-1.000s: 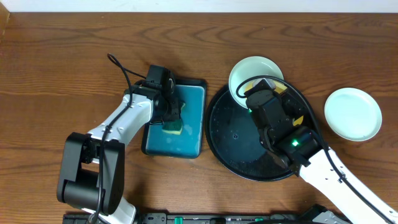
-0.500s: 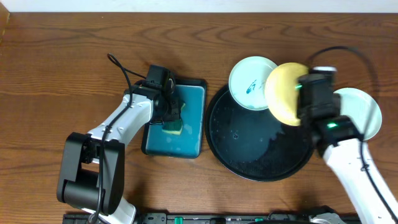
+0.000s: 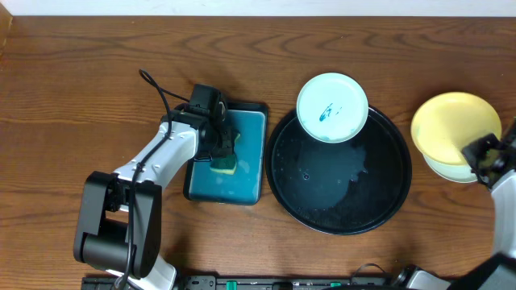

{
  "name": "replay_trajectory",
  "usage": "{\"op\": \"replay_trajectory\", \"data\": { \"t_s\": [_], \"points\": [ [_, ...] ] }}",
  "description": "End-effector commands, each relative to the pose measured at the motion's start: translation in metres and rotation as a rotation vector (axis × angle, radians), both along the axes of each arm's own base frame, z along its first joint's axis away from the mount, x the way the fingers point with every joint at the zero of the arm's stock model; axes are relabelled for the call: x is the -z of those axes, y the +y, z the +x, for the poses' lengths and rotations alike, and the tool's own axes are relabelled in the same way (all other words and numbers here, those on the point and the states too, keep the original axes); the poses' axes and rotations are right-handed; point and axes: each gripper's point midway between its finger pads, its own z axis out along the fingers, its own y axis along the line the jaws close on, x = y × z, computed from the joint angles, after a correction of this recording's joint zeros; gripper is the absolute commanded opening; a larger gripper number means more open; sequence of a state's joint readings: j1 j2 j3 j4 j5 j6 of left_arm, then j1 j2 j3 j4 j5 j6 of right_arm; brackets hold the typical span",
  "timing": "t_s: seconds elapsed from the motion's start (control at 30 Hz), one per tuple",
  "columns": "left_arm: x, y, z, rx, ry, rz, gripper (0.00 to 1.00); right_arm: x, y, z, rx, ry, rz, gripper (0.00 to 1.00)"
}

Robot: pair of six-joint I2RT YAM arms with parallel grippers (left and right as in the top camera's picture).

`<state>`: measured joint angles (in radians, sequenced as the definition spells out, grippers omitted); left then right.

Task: Clean dirty plates on tray and stack at the side
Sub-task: 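Carry the yellow plate right and stack it on the mint plate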

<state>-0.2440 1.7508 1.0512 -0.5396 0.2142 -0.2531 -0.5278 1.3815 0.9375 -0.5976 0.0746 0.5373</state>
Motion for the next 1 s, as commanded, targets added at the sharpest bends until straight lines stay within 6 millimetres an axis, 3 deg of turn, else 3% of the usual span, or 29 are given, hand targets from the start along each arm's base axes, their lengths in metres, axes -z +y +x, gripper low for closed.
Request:
{"op": "replay_trajectory", "data": {
  "t_s": [0.0,0.2,0.23,0.27,0.33,0.4,0.53,0.67,0.9,0.97],
  "points": [
    [0.008,0.003,-0.006,0.012,0.026,0.012,0.07,0.022,-0.022,-0.005,0.100,0.003,0.093,0.01],
    [0.008,0.003,-0.007,0.012,0.027,0.012,0.08,0.043,-0.029,-0.009,0.106,0.043,0.127,0.04],
    [0.008,0.003,-0.007,0.012,0.026,0.012,0.07,0.043,-0.029,-0.008,0.106,0.040,0.125,0.13],
    [0.008,0.003,-0.006,0.012,0.026,0.012,0.08,0.042,-0.030,-0.006,0.104,0.031,0.122,0.32],
    [0.008,0.003,-0.006,0.012,0.026,0.012,0.08,0.039,-0.028,0.002,0.084,-0.005,0.136,0.56],
    [0.008,0.003,-0.006,0.012,0.026,0.012,0.07,0.035,-0.018,0.015,0.005,-0.058,0.172,0.60],
    [0.008,0.003,-0.006,0.012,0.026,0.012,0.07,0.019,0.015,0.049,-0.210,-0.202,0.257,0.61],
    [0.008,0.003,-0.006,0.012,0.026,0.012,0.07,0.003,0.064,0.078,-0.472,-0.295,0.281,0.62],
    [0.008,0.003,-0.006,0.012,0.026,0.012,0.08,0.000,0.154,0.101,-0.893,-0.275,0.166,0.74],
    [0.008,0.003,-0.006,0.012,0.026,0.012,0.08,0.004,0.168,0.105,-0.933,-0.244,0.114,0.75]
  ]
}}
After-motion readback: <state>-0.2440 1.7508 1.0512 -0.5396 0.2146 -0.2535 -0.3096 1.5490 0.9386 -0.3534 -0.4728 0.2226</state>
